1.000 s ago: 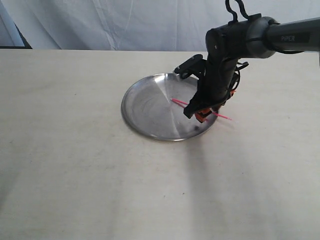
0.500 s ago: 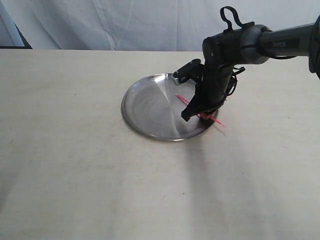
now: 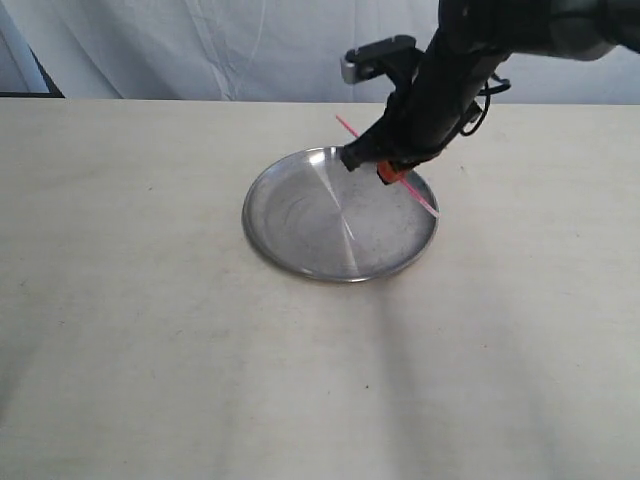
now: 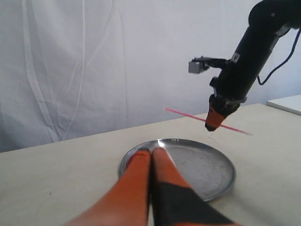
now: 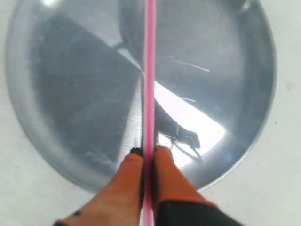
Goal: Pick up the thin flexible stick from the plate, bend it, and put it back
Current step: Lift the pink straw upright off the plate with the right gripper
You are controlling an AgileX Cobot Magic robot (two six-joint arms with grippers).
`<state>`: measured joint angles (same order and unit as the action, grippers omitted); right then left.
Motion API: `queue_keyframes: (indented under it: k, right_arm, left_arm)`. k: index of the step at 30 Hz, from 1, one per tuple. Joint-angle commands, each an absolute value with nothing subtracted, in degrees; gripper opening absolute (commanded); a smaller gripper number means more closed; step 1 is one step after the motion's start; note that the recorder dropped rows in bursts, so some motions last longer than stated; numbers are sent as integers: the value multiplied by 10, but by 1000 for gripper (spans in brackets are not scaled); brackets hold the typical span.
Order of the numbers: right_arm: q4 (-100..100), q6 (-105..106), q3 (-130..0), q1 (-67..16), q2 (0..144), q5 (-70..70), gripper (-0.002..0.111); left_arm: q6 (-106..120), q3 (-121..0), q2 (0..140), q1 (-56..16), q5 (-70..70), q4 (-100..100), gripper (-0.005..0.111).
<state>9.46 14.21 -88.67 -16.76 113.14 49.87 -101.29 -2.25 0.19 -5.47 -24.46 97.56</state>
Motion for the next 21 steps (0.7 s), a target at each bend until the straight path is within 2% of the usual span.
queue_keyframes:
  k: [1,10,14,16,18,21]
  right_arm:
    - [168,172,-888,-168,1066,506,-1]
    - [189,185,-819,-205,947,504,-1]
    - [192,186,-717,-220,880,458,-1]
    - [210,186,-652,-220,842,421,-1]
    - [227,186,-591,-220,808,383,-1]
    - [260,186,-505,-220,759,322,-1]
  left_arm:
    - [-1013,-22,0,-59,-242,977,0]
    - [-1013,-22,0,-59,-242,977,0]
    - [-1014,-22,0,-58,-215,941,0]
    - [-1019,-22,0,-58,-216,850,0]
    - [-1020,-22,0,-58,-250,744,0]
    - [-1038,-22,0,-58,-309,690,0]
